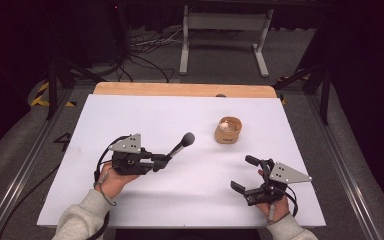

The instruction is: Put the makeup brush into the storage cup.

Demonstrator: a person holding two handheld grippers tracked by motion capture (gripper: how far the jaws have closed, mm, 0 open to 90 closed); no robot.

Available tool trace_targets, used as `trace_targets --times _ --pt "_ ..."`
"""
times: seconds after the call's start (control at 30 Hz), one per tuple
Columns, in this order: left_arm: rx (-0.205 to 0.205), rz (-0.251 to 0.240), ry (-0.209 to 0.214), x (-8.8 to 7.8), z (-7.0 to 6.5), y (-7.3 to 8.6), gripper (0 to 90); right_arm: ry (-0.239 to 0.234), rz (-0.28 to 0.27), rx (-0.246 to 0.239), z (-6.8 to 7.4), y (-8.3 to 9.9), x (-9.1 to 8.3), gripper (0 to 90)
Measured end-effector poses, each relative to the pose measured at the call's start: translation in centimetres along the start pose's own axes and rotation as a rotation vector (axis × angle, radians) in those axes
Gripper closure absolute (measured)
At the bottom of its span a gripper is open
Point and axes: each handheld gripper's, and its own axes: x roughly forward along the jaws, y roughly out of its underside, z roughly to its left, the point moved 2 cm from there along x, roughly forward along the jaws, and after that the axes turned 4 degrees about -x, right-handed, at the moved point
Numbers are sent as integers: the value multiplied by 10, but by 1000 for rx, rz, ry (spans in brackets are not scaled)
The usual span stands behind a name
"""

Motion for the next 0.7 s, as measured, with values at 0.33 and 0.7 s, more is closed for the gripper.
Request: trace_targets --times 0.33,0.7 --pt "14 -130 57 11 -8 5 743 -2 -1 0 0 0 0 4" --pt "32 -209 91 25 -13 9 743 -7 1 -3 2 0 2 4"
